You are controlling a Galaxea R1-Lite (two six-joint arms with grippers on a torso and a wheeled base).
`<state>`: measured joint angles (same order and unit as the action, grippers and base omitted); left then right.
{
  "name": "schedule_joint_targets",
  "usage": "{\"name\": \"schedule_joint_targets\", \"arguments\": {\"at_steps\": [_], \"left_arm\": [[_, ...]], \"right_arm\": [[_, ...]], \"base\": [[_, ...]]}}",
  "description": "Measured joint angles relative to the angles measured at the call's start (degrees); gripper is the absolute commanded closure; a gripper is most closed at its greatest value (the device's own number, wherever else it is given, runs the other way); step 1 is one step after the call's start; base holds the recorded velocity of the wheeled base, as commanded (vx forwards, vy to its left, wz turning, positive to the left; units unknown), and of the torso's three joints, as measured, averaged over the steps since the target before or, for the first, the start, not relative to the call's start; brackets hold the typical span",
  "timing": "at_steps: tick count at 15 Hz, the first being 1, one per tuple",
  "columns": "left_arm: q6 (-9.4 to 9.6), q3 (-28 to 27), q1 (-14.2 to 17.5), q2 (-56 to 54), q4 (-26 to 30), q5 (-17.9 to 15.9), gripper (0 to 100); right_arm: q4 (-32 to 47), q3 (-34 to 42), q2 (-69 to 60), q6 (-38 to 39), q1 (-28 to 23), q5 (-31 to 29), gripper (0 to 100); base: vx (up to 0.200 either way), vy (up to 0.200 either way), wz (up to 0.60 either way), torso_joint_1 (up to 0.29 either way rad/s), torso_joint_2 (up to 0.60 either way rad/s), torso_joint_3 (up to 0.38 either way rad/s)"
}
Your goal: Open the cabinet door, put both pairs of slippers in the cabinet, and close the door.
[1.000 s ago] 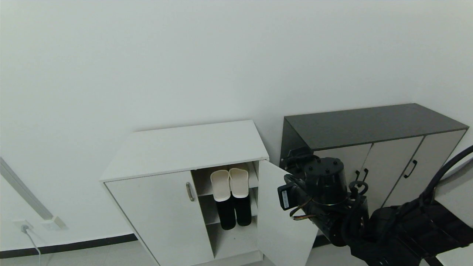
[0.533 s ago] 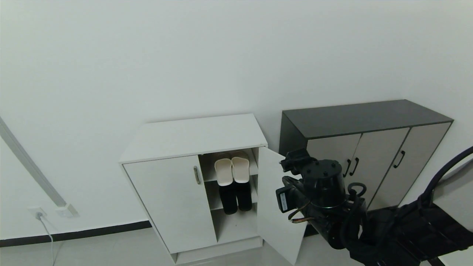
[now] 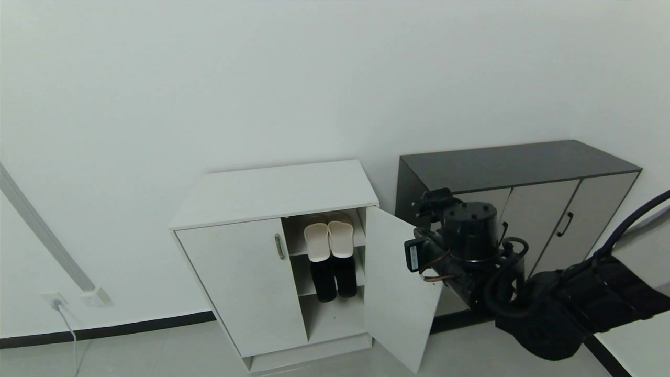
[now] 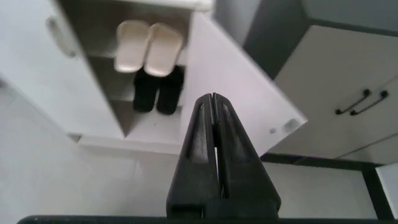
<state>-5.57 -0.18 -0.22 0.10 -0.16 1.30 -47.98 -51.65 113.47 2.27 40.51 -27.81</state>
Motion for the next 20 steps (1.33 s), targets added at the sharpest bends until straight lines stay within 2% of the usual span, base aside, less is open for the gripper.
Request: {"name": "schedule_joint_targets", "arguments": {"at_steps": [6, 12, 16, 20], "left_arm": [[0.05, 0.0, 0.0, 0.0, 0.0, 0.0, 100], [0.13, 0.0, 0.0, 0.0, 0.0, -0.1, 100], [0.07, 0.0, 0.0, 0.0, 0.0, -0.1, 100], [0.05, 0.0, 0.0, 0.0, 0.0, -0.1, 100]], "right_arm": [[3.4, -7.0, 2.1, 0.5, -6.8, 1.8, 100], [6.0, -12.1, 5.4, 1.4, -10.0, 2.3, 100], [10.3, -14.8, 7.8, 4.7, -12.9, 5.8, 100], [10.5, -17.3, 11.7, 5.1, -15.2, 6.9, 100]], "base": [[0.000, 0.000, 0.00, 0.000, 0.00, 0.000], [0.000, 0.000, 0.00, 0.000, 0.00, 0.000], [0.000, 0.000, 0.00, 0.000, 0.00, 0.000], [0.000, 0.000, 0.00, 0.000, 0.00, 0.000]]}}
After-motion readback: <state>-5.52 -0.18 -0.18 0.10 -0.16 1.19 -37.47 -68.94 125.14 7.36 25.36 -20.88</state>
